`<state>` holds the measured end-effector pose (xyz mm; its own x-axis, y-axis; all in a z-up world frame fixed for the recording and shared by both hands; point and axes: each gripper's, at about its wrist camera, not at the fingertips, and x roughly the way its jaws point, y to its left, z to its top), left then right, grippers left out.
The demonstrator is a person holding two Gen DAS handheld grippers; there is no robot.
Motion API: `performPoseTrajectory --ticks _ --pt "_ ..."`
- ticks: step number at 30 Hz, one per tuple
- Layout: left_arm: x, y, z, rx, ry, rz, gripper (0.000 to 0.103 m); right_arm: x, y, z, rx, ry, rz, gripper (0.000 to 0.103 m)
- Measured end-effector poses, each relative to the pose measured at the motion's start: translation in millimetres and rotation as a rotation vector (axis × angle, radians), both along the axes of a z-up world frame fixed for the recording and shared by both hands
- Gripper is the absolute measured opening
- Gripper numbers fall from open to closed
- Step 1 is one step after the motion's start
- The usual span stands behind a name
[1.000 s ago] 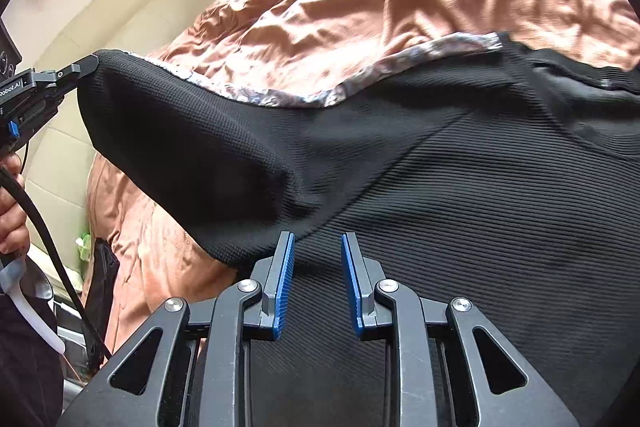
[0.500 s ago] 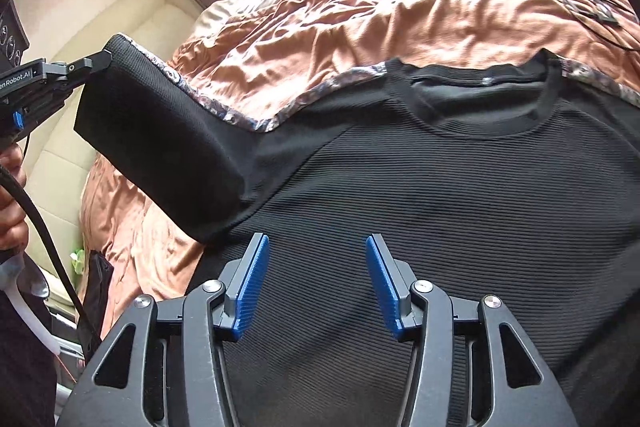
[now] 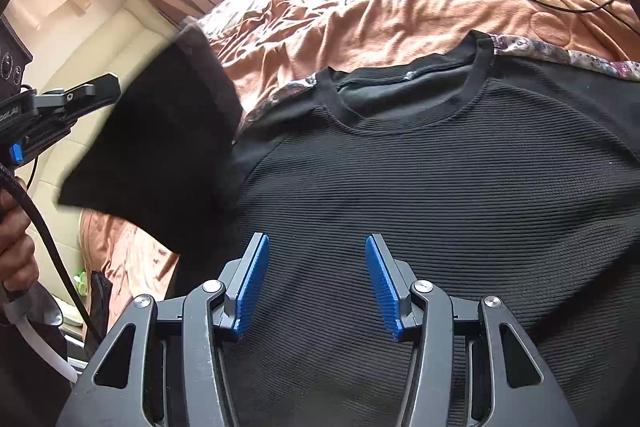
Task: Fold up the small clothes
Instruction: 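Lift the side edge with the left tool and fold it over toward the collar, then lay the folded side flat on the shirt and open the left tool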
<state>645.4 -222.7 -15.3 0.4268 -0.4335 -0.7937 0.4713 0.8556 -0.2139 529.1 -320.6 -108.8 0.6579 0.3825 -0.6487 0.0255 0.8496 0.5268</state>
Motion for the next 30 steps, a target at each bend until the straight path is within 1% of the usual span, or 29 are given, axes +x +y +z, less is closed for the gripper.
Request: performPoseTrajectory --ticks 1,2,3,4,5,9,12,17,23,25,27,30 --pt "-1.2 1.4 0.0 0.003 -0.002 0.004 0.014 -0.4 -1.6 -0.4 0.000 0.003 -0.001 0.051" --pt "-1.8 5.0 0.2 0.006 -0.006 0.014 0.021 -1.3 -2.7 -0.2 -0.004 0.007 -0.006 0.058" --pt "-1.7 9.2 0.2 0.008 -0.010 0.027 0.024 -1.4 -2.9 0.0 -0.006 0.007 -0.011 0.062" --pt "-1.1 14.5 -0.3 0.009 -0.012 0.042 0.028 -1.9 -2.9 1.2 -0.005 0.002 -0.014 0.063" --pt "-0.7 21.3 -1.1 0.009 -0.012 0.057 0.030 -1.7 -2.7 1.6 -0.004 -0.001 -0.013 0.064" --pt "3.2 48.2 -14.8 0.028 0.010 0.121 0.030 3.7 -0.6 1.5 -0.004 0.003 -0.012 0.063" --pt "3.6 67.5 -30.4 0.041 0.024 0.159 0.030 12.4 1.0 -2.6 -0.026 0.006 -0.016 0.063" --pt "3.9 95.2 -64.8 0.063 0.068 0.203 0.030 30.2 3.5 -12.4 -0.020 0.030 -0.020 0.063" --pt "8.2 121.1 -107.2 0.072 0.136 0.241 0.030 53.6 9.8 -22.7 -0.053 0.045 -0.020 0.063" --pt "9.3 126.1 -119.1 0.075 0.154 0.243 0.030 61.1 9.9 -25.3 -0.055 0.049 -0.029 0.059" --pt "9.4 129.9 -129.9 0.071 0.172 0.244 0.029 69.3 10.0 -30.0 -0.049 0.060 -0.028 0.053" --pt "7.9 132.4 -144.4 0.078 0.193 0.236 0.028 80.6 11.6 -34.5 -0.051 0.060 -0.029 0.052"
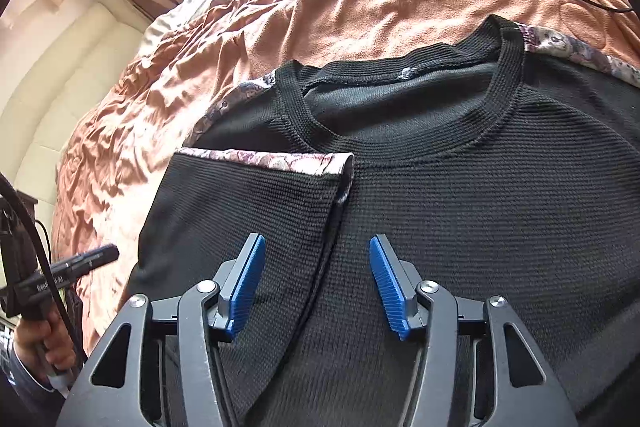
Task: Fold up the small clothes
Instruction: 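Lay the folded side flat on the shirt and open the left tool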
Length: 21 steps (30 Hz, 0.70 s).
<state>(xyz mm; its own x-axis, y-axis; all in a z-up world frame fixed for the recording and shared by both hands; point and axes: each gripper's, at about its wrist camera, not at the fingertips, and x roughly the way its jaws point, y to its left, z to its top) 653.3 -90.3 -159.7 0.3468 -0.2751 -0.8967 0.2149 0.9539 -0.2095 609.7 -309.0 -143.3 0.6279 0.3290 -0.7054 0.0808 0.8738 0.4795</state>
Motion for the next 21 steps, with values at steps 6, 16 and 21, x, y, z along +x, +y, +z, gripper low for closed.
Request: performPoseTrajectory --ticks 6,16,21 --pt "-4.9 6.1 -18.9 -0.001 0.038 -0.002 0.022 19.4 3.6 -5.9 -0.016 0.004 -0.008 0.036" --pt "-21.7 15.0 -28.5 0.002 0.066 -0.003 0.022 16.5 9.1 1.1 -0.093 -0.012 -0.008 0.002" --pt "-24.6 16.3 -27.9 0.013 0.057 0.010 0.022 0.7 6.3 2.9 -0.107 -0.011 -0.029 0.002"
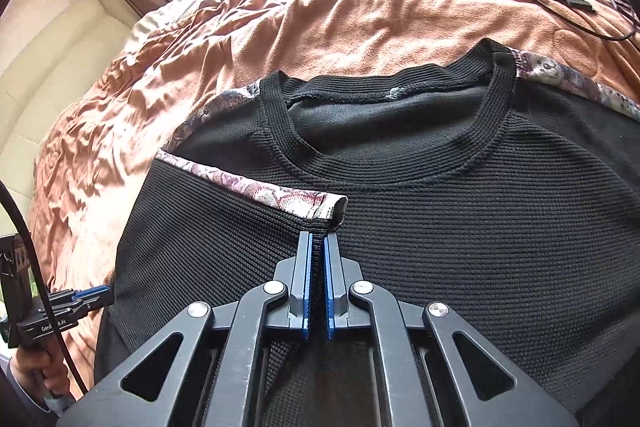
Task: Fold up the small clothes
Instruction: 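Lay the folded side flat on the shirt and open the left tool, then move the right tool to the shirt's opposite side edge and close on it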
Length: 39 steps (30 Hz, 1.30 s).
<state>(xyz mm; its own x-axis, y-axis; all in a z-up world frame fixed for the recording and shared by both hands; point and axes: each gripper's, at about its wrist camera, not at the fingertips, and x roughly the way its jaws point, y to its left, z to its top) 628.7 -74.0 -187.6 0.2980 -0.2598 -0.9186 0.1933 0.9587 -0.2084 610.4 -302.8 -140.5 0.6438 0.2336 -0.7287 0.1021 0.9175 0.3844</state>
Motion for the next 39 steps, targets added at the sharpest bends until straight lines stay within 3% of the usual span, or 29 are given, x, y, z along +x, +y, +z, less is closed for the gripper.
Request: performPoseTrajectory --ticks 10,13,15,17,20,32,34,36,39 --pt "-3.3 3.4 15.7 0.056 -0.034 0.037 0.023 -23.3 -20.5 14.0 0.010 0.036 -0.031 0.007" --pt "-5.3 1.8 22.1 0.038 -0.036 0.041 0.024 -41.5 -31.8 21.5 0.018 0.031 -0.025 0.021" --pt "-7.3 -2.6 26.6 0.040 -0.043 0.040 0.025 -55.9 -41.4 27.5 0.009 0.019 -0.039 0.048" --pt "-10.3 -8.2 30.7 0.027 -0.047 0.036 0.036 -75.2 -52.2 34.2 -0.001 -0.002 -0.060 0.055" --pt "-16.4 -19.8 37.6 0.020 -0.063 0.025 0.049 -103.3 -72.3 39.7 0.004 -0.009 -0.089 0.055" --pt "-34.9 -80.5 59.6 -0.013 -0.095 -0.043 0.056 -210.1 -156.0 61.6 0.014 -0.020 -0.261 0.055" --pt "-37.5 -90.3 62.3 -0.017 -0.100 -0.053 0.060 -223.4 -166.3 64.6 0.009 -0.020 -0.288 0.061" --pt "-39.6 -100.1 65.1 -0.020 -0.110 -0.063 0.063 -236.7 -176.9 67.0 0.004 -0.016 -0.319 0.073" --pt "-41.2 -111.9 68.5 -0.027 -0.124 -0.064 0.078 -255.0 -191.0 69.3 0.011 -0.017 -0.361 0.079"
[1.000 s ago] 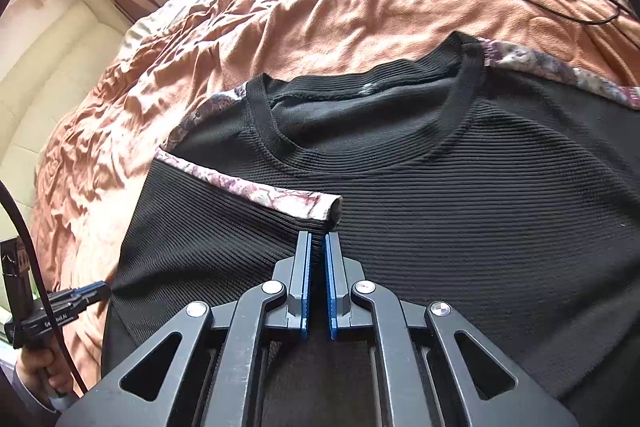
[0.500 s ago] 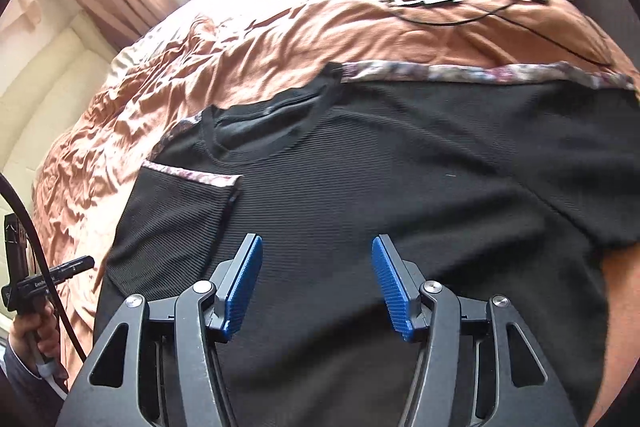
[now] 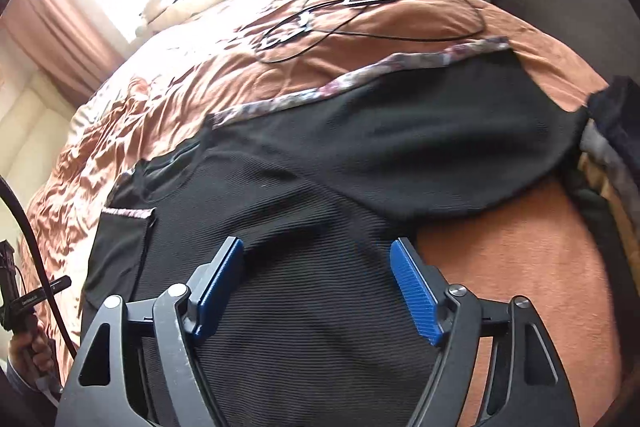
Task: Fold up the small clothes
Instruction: 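Move the right tool to the shirt's opposite side edge and close on it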
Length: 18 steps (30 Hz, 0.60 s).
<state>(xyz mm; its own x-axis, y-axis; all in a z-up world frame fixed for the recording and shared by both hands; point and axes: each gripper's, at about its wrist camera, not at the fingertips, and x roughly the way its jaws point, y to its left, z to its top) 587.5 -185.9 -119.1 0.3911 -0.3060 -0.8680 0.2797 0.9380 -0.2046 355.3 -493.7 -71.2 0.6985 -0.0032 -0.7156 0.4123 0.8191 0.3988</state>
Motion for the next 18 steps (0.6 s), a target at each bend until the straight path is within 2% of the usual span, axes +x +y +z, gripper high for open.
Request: performPoseTrajectory --ticks 2,4,9,16,18 --pt "0.3 -6.8 1.5 -0.002 -0.008 0.007 0.094 -9.7 -9.2 -1.0 0.020 0.002 -0.033 0.082" --pt "1.1 -12.8 2.2 -0.002 -0.020 0.016 0.097 -20.3 -20.7 -2.5 0.046 0.003 -0.079 0.082" --pt "7.3 -22.0 -2.7 -0.032 0.003 0.022 0.098 -40.4 -43.7 -7.1 0.096 -0.007 -0.179 0.082" --pt "14.6 -32.9 -14.2 -0.028 0.011 0.024 0.098 -58.3 -71.9 -17.3 0.157 -0.049 -0.277 0.082" --pt "16.9 -37.7 -17.3 -0.035 0.013 0.022 0.098 -63.2 -78.4 -20.7 0.157 -0.055 -0.302 0.072"
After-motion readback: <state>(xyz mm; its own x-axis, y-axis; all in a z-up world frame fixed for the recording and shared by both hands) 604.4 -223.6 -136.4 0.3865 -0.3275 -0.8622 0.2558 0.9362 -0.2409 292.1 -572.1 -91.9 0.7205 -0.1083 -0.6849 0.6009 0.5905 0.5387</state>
